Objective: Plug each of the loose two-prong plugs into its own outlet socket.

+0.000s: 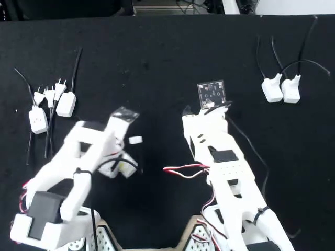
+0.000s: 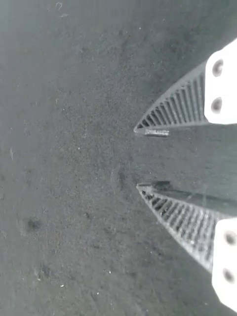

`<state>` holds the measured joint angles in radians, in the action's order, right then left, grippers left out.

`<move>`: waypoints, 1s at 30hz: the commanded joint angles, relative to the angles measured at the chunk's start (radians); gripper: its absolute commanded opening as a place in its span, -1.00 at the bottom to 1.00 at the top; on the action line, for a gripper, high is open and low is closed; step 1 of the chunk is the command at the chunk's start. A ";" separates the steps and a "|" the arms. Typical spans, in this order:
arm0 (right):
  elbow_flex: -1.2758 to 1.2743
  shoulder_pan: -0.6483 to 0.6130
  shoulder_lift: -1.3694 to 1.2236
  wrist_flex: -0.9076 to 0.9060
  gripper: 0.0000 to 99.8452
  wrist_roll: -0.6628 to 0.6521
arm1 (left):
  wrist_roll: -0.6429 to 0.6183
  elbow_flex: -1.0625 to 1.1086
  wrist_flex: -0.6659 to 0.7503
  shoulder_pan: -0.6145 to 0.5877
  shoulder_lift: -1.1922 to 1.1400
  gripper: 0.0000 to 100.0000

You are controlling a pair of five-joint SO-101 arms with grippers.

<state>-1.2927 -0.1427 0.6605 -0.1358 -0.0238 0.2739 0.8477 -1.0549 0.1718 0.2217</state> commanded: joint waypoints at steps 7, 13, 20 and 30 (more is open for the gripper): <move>0.025 0.018 0.030 0.028 -0.71 0.006 | -0.249 -0.125 0.222 0.099 0.034 -0.75; 0.027 0.018 0.028 0.028 -0.71 0.006 | -0.308 -0.208 0.235 0.054 0.032 -0.74; 0.027 0.018 0.027 0.028 -0.71 0.006 | -0.302 -0.274 0.241 -0.081 0.028 -0.74; 0.024 -0.018 0.027 0.028 -0.71 0.005 | -0.534 -0.091 0.658 -0.249 -0.058 -0.74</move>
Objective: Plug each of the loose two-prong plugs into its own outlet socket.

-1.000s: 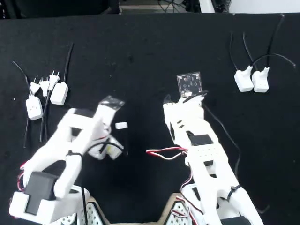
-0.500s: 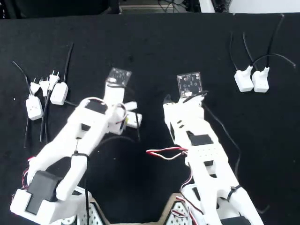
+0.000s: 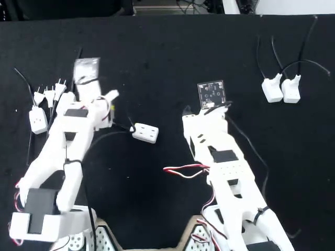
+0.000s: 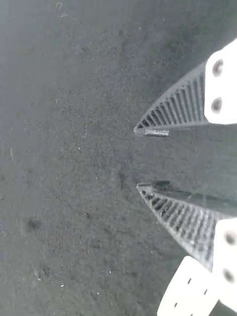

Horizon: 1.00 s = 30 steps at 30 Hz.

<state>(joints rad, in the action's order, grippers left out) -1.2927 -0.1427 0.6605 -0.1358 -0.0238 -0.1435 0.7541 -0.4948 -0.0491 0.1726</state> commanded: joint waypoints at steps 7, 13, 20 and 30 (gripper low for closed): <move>0.022 -0.029 0.027 0.028 -0.71 0.000 | -0.258 -0.048 0.100 -0.088 -0.086 -0.74; 0.021 -0.029 0.027 0.028 -0.71 0.000 | -0.253 -0.128 0.101 -0.127 -0.181 -0.74; 0.024 -0.029 0.027 0.028 -0.71 0.000 | -0.252 -0.153 -0.063 -0.131 -0.233 -0.74; 0.027 -0.029 0.027 0.028 -0.71 0.000 | -0.069 -0.225 -0.361 -0.266 -0.232 -0.75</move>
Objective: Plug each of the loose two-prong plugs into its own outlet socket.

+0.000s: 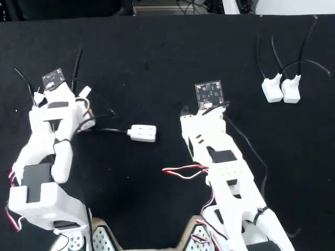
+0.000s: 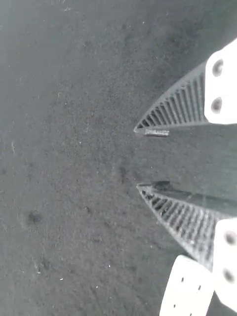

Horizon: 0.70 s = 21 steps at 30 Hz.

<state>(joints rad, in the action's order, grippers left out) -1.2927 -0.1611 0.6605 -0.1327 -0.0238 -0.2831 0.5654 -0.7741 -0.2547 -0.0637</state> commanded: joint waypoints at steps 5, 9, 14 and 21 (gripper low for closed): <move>0.027 -0.011 0.027 0.025 -0.71 0.000 | 0.201 -0.035 -0.244 -0.091 0.089 -0.75; 0.027 -0.011 0.027 0.025 -0.71 0.003 | 0.269 -0.007 -0.307 -0.093 0.252 -0.75; 0.024 -0.011 0.027 0.025 -0.71 0.005 | 0.270 0.041 -0.307 -0.088 0.523 -0.75; 0.021 -0.011 0.027 0.025 -0.71 0.003 | 0.430 0.097 -0.313 -0.119 0.726 -0.75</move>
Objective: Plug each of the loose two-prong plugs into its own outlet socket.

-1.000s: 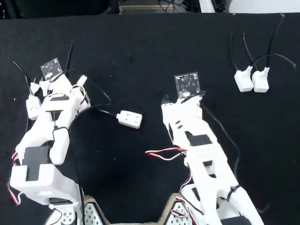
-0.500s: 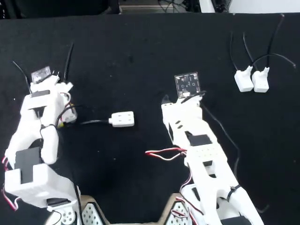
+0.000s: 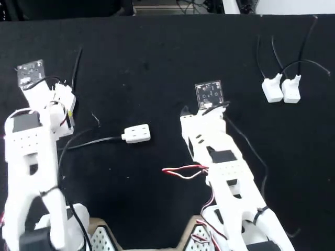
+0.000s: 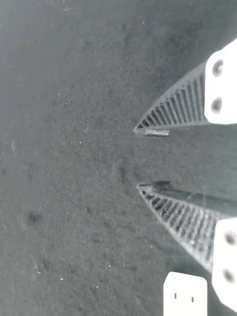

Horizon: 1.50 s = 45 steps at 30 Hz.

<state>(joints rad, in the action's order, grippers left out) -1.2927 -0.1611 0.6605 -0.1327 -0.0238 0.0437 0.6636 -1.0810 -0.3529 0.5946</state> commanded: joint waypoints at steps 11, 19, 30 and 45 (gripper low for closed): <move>0.019 -0.011 0.027 0.023 -0.71 0.005 | 0.537 -0.044 -0.098 -0.249 -0.086 -0.75; 0.019 -0.012 0.027 0.020 -0.71 0.006 | 0.686 -0.114 -0.117 -0.272 -0.330 -0.75; 0.018 -0.012 0.025 0.018 -0.71 0.006 | 0.690 -0.108 0.100 -0.349 -0.496 -0.75; 0.008 -0.012 0.025 0.023 -0.71 0.006 | 0.664 -0.182 0.021 -0.343 -0.565 -0.74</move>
<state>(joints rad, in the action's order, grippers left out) -1.2927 -0.1611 0.6605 -0.1327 -0.0238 0.7281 0.5531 -0.9797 -0.6951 -0.0146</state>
